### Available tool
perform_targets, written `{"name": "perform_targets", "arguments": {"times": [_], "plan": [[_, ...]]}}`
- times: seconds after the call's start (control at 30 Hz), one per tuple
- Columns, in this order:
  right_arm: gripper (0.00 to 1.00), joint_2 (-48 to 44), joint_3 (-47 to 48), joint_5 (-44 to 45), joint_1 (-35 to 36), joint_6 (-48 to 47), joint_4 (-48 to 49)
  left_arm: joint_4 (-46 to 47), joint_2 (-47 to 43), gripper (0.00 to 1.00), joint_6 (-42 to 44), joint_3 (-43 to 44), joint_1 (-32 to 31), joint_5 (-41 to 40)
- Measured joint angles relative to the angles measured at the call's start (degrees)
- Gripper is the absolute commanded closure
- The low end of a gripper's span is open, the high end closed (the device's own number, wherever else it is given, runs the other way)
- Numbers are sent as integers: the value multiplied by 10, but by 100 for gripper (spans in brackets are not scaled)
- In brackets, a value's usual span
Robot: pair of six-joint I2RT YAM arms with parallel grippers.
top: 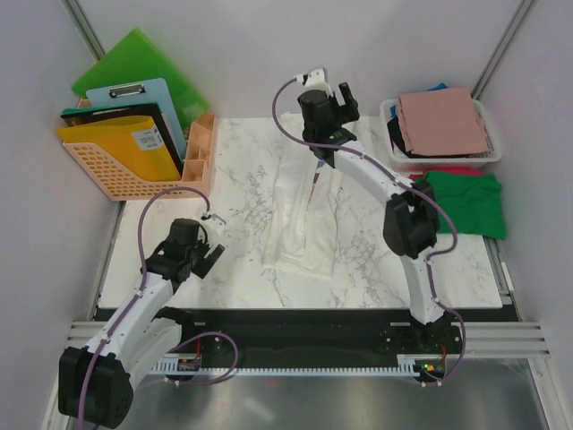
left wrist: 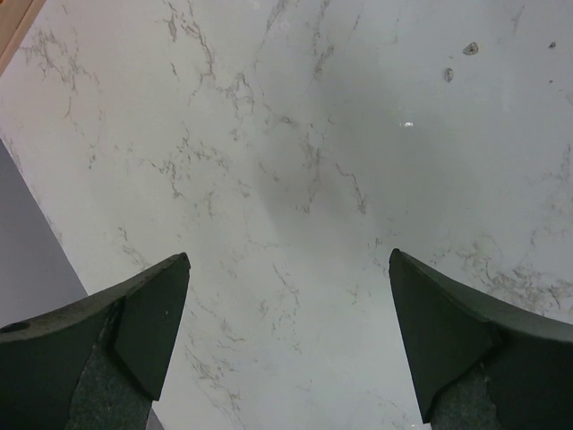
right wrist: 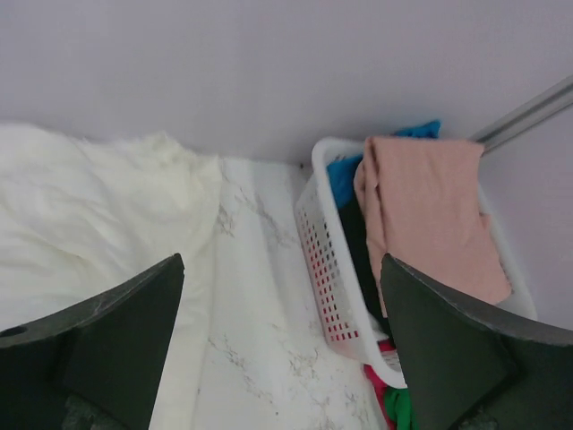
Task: Fold and stack the t-shirts
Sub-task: Fold the tshirt
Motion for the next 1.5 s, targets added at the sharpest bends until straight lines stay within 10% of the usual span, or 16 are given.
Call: {"name": "perform_targets", "arguments": {"times": [0.2, 0.37, 0.5, 0.7, 0.93, 1.5], "plan": [[2, -264, -41, -104, 57, 97, -67, 0, -13, 0, 0, 0, 0, -1], [2, -409, -121, -482, -20, 99, -271, 0, -63, 0, 0, 2, 0, 11], [2, -461, -268, -613, -86, 24, -423, -51, -45, 0, -9, 66, 1, 97], [2, -585, -454, -673, -110, -32, -544, -144, 110, 0, -12, 283, 1, 368], [2, -621, -508, -701, -107, -32, -508, -181, 210, 0, -2, 287, -6, 520], [15, -526, -566, -756, -97, 0, -448, -100, 209, 0, 13, 206, -246, 418]]}}
